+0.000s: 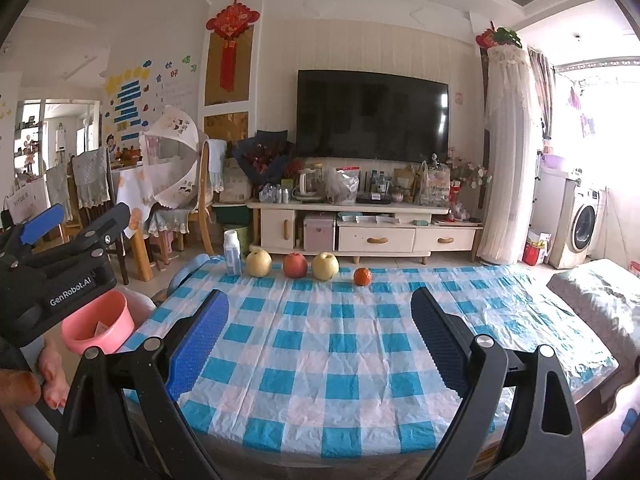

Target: Collect trash

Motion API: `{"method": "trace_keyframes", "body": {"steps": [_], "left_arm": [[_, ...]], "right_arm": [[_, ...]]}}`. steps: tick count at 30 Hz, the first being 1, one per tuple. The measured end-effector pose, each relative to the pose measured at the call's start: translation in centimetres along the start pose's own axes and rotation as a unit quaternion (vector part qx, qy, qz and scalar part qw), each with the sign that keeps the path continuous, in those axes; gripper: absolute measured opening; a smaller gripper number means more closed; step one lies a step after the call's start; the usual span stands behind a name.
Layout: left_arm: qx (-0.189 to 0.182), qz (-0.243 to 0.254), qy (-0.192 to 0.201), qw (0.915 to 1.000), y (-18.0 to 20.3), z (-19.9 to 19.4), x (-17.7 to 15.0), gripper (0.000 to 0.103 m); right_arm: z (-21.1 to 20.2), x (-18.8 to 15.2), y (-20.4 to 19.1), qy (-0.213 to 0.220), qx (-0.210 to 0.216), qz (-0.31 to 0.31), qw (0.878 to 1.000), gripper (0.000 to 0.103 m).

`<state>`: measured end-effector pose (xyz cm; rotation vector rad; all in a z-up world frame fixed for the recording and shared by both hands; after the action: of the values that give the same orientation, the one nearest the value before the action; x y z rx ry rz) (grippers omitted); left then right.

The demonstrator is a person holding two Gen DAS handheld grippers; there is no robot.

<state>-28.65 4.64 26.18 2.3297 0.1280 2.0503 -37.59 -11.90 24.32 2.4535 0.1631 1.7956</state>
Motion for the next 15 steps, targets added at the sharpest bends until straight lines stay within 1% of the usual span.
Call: {"method": "trace_keyframes", "body": {"steps": [6,9,12,15], "left_arm": [[0.0,0.0,-0.008,1.0,0.1,0.4,-0.3,0.099],[0.0,0.003,-0.012,0.9999,0.1,1.1,-1.0,0.099],[0.0,0.008,-0.023,0.9997,0.3,2.2,-1.8,0.099],[0.002,0.01,-0.052,0.9986,0.5,4.2,-3.3,0.099]], "right_arm": [[-0.1,-0.2,0.1,0.001,0.0,0.001,1.0,0.094],[0.4,-0.5,0.2,-0.007,0.004,0.004,1.0,0.094],[1.7,-1.1,0.2,-0.018,0.009,0.007,1.0,0.094],[4.2,-2.4,0.4,-0.044,0.015,0.014,0.999,0.094]]}}
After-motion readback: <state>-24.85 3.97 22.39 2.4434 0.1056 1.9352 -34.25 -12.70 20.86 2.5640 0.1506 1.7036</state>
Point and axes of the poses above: each gripper's, at about its wrist camera, not at the fingertips, and z roughly the way its jaws point, y to its right, x to its top, the point moved 3 cm from there along z, roughly the way its jaws point, and after that the axes turned 8 degrees about -z, right-handed, at the moved point
